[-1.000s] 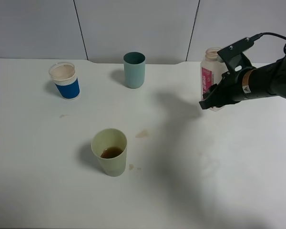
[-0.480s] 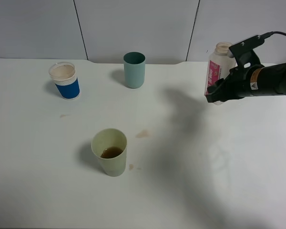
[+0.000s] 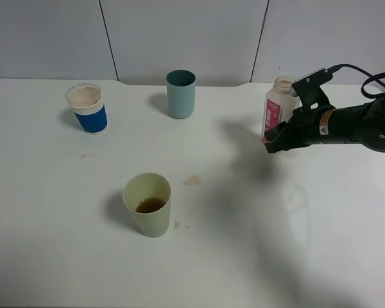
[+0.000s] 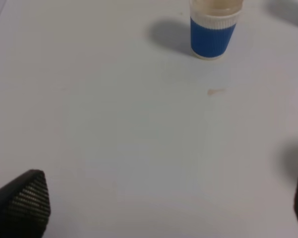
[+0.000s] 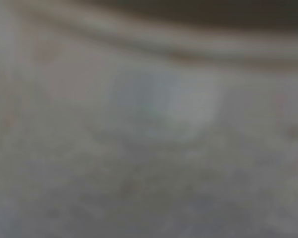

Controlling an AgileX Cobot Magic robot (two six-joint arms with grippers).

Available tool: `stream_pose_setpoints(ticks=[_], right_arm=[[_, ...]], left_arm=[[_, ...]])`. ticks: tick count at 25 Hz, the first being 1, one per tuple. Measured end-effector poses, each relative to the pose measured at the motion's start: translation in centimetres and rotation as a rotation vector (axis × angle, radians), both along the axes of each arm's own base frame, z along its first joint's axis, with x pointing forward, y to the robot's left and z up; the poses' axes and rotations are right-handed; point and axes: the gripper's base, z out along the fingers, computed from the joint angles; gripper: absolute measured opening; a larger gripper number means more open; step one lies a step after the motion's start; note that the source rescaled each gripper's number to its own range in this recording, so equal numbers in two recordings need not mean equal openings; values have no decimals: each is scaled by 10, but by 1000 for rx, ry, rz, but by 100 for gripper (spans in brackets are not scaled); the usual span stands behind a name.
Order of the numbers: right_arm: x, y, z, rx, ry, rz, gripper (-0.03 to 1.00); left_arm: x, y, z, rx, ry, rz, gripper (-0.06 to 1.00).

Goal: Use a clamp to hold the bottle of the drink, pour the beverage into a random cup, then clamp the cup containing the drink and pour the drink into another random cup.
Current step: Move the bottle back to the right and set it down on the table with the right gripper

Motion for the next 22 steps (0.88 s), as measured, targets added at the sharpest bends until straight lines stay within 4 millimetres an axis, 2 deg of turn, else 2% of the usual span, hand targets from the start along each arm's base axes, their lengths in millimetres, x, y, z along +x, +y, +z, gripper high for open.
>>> stream_pose_setpoints(ticks=[14, 22], right_arm=[[7, 1, -22, 10, -42, -2, 0], [7, 1, -23, 17, -50, -2, 0]], left_arm=[[0, 0, 0, 0, 0, 0, 100], [0, 0, 0, 0, 0, 0, 100]])
